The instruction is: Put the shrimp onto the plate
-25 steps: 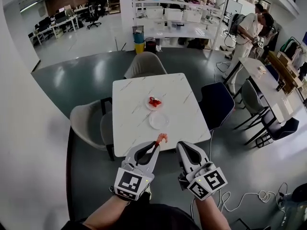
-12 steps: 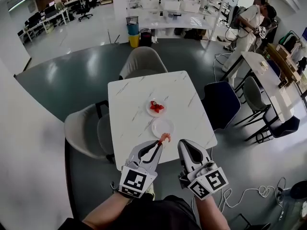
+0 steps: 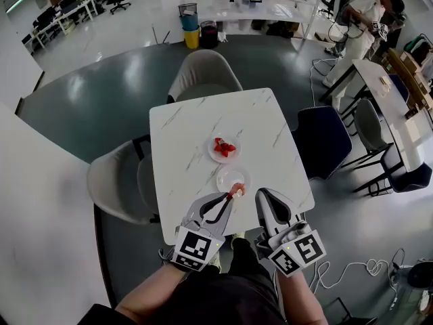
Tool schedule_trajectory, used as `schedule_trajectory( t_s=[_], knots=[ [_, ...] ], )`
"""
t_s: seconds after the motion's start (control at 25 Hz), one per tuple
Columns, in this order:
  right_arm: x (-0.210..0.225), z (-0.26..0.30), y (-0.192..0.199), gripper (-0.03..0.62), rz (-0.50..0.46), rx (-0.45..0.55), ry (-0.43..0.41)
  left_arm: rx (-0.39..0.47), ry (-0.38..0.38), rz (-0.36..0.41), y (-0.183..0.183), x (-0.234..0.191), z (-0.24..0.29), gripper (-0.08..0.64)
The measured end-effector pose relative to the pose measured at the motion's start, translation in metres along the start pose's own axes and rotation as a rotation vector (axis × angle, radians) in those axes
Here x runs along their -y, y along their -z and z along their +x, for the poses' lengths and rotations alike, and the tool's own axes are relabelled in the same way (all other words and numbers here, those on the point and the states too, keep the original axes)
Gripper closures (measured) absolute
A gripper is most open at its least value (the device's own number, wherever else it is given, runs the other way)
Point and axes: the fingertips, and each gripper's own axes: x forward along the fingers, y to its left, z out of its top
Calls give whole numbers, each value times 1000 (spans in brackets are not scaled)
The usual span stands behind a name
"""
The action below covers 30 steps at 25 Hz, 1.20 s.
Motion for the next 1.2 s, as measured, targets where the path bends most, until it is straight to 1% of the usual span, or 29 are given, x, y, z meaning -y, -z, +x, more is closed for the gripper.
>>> schedule_trajectory(
  t_s=[0.24, 0.48, 0.76, 1.0, 1.2],
  knots=[
    [38, 42, 13, 590, 29, -55, -67, -94, -42, -22, 32, -25, 47, 517],
    [82, 74, 35, 591, 38, -111, -91, -161, -71, -60, 61, -46, 89, 517],
    [117, 94, 77, 589, 68, -184, -96, -248, -66, -87, 111, -60, 134, 517],
    [152, 110, 102, 589, 95, -211, -74, -327, -41, -113, 155, -61, 170, 517],
    [172, 124, 116, 591, 109, -220, -70, -407, -23, -119, 190, -59, 188, 517]
  ],
)
